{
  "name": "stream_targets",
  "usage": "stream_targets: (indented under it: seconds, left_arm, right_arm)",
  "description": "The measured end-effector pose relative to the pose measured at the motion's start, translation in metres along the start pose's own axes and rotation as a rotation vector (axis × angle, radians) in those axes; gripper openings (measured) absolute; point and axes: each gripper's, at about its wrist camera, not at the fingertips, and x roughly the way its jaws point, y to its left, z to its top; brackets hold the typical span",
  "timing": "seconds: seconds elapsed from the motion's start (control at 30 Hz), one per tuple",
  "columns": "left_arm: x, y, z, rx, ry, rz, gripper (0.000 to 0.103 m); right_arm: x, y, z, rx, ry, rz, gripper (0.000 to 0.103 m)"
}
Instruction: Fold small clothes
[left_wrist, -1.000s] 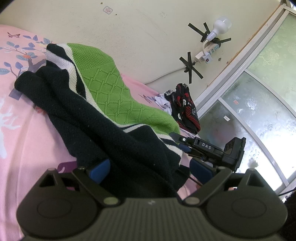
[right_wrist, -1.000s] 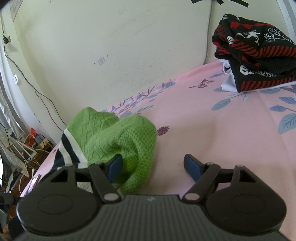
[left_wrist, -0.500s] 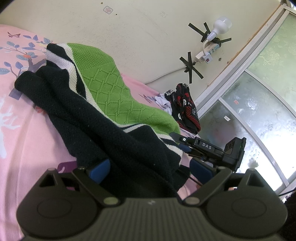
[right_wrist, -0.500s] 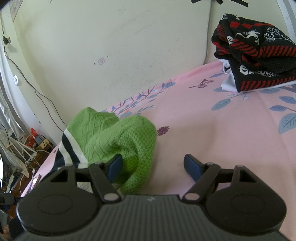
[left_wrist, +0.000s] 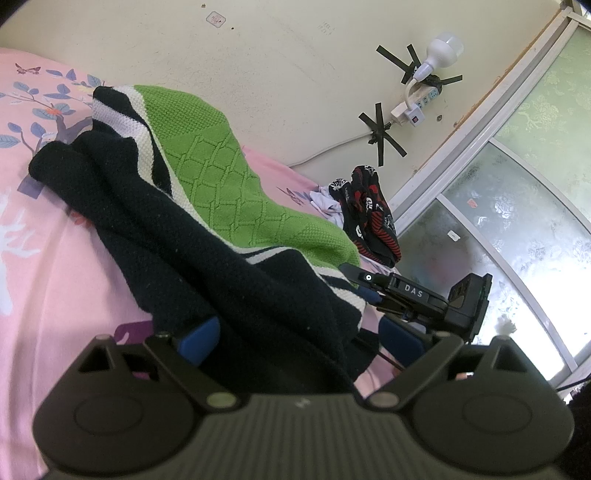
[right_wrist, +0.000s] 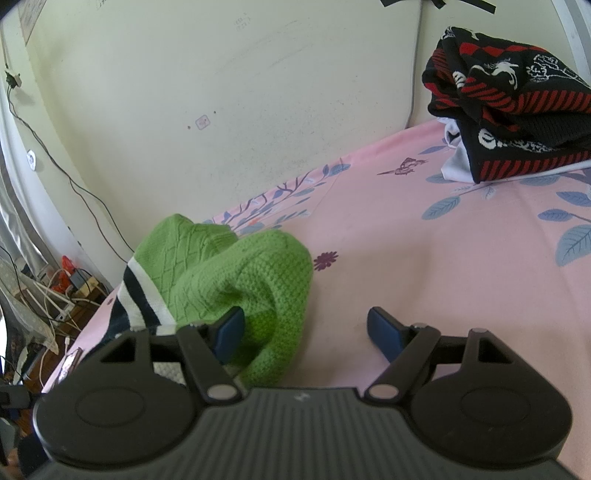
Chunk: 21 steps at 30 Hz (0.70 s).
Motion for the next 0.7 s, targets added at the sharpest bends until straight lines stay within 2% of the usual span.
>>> stream_targets:
  seconds: [0.7]
  left_arm:
    - [0.0004, -0.0006, 0.0004, -0.001, 0.0, 0.001, 0.096]
  right_arm:
    - [0.0001, -0.0005, -0.0002, 0.0, -0.001, 0.0, 0.076]
